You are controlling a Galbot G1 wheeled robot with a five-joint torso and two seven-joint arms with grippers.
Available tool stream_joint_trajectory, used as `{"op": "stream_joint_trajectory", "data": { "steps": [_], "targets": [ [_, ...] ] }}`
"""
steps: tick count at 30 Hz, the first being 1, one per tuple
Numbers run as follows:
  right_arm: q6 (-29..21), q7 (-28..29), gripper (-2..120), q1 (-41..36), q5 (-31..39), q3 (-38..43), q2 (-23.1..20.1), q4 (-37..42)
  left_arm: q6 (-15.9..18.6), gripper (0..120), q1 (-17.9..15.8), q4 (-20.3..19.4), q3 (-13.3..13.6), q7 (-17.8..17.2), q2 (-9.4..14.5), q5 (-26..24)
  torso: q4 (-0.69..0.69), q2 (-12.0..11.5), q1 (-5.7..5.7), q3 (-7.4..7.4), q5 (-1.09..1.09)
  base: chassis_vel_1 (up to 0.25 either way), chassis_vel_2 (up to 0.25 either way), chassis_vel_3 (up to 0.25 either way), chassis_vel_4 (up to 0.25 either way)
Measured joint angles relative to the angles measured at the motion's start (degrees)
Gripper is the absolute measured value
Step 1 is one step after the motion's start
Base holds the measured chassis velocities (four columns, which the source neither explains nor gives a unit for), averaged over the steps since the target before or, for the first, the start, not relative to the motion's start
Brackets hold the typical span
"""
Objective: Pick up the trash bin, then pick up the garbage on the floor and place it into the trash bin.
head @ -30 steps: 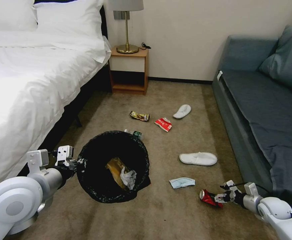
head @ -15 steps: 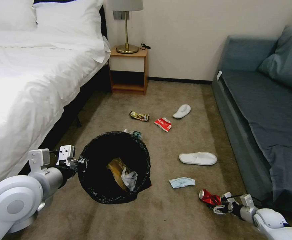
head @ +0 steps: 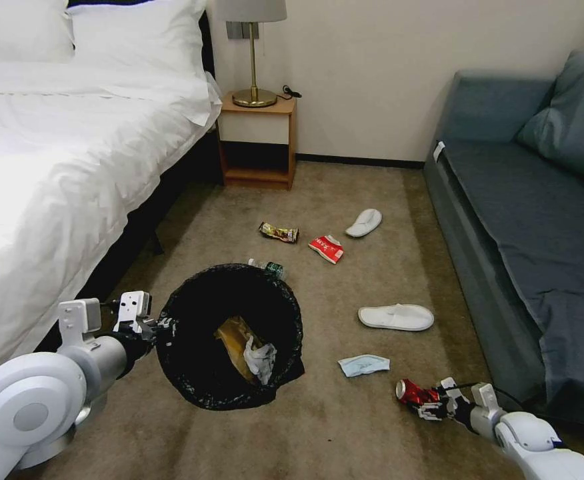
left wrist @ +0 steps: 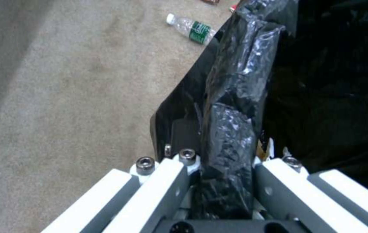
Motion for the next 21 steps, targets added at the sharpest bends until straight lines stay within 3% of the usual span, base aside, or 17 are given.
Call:
{"op": "stream_joint_trajectory", "data": {
  "steps": [1, 3, 17, 19, 21],
  "targets": [
    [0.0, 0.0, 96, 0.0, 0.0, 0.0, 0.0, 0.0, 0.0, 2, 0.0, 0.0, 0.0, 0.0, 0.0, 0.0, 0.0, 0.0, 0.0, 0.0, 0.0, 0.0, 0.0, 0.0, 0.0],
    [-0.01, 0.02, 83, -0.24, 0.0, 0.2, -0.03, -0.13, 0.0, 2, -0.03, -0.03, 0.14, -0.01, -0.07, 0.11, 0.0, 0.0, 0.0, 0.0, 0.0, 0.0, 0.0, 0.0, 0.0],
    [1.27, 0.97, 70, -1.45, 0.09, 0.54, 0.54, -0.66, 0.0, 2, -0.42, 0.56, 0.42, 0.05, 0.03, 0.26, -0.02, 0.0, 0.0, -0.01, -0.05, 0.0, 0.0, 0.0, 0.0],
    [1.39, 1.28, 59, -1.16, 0.2, 0.47, 0.87, -0.48, 0.0, 2, -0.62, 0.76, 0.53, 0.13, 0.07, 0.26, -0.02, 0.0, 0.0, 0.0, 0.0, 0.0, 0.0, 0.0, 0.0],
    [1.38, 1.38, 56, -1.1, 0.27, 0.4, 0.94, -0.29, 0.0, 2, -0.66, 0.81, 0.57, 0.15, 0.07, 0.26, -0.02, 0.0, 0.0, 0.0, 0.02, 0.0, 0.0, 0.0, 0.0]
  ]
}}
